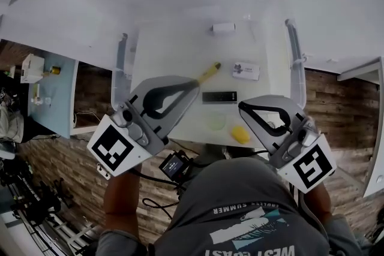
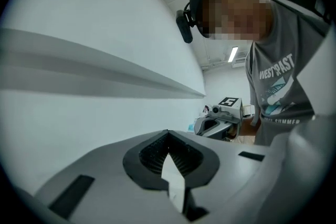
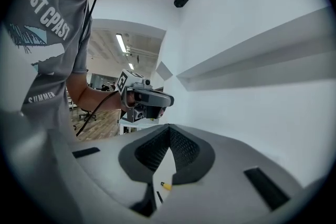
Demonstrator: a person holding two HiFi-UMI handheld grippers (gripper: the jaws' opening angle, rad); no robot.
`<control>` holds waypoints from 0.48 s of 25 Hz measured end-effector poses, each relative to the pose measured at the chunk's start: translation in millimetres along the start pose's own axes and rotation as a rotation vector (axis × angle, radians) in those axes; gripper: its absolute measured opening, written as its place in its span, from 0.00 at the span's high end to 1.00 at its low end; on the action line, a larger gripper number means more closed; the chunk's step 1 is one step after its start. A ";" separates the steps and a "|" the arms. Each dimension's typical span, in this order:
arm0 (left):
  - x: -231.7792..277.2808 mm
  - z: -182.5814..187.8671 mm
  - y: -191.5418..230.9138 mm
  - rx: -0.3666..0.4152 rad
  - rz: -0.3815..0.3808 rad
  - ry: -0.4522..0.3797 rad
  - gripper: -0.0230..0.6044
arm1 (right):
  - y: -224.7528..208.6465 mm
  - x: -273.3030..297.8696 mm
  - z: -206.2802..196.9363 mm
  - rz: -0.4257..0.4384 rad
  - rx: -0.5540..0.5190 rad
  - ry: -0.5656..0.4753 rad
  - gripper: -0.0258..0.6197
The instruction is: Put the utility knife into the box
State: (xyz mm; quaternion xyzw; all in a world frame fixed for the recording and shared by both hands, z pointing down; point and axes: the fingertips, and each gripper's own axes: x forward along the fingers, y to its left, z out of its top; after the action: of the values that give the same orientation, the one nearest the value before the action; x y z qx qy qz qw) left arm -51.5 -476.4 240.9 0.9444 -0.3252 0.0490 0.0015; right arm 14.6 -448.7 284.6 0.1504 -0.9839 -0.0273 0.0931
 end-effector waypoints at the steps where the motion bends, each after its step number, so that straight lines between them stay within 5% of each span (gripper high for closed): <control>1: -6.3 2.8 -2.2 0.013 0.016 -0.001 0.95 | 1.8 -0.9 2.5 0.001 0.001 -0.006 0.94; 12: -64.0 18.2 -26.4 -0.014 0.170 -0.089 0.95 | 27.4 -9.2 13.7 0.023 -0.022 -0.021 0.95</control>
State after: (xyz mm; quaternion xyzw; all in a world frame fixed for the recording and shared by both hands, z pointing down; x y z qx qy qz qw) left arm -83.7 -416.9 217.6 0.9146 -0.4041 0.0047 -0.0104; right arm 12.6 -419.4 271.8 0.1376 -0.9861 -0.0386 0.0846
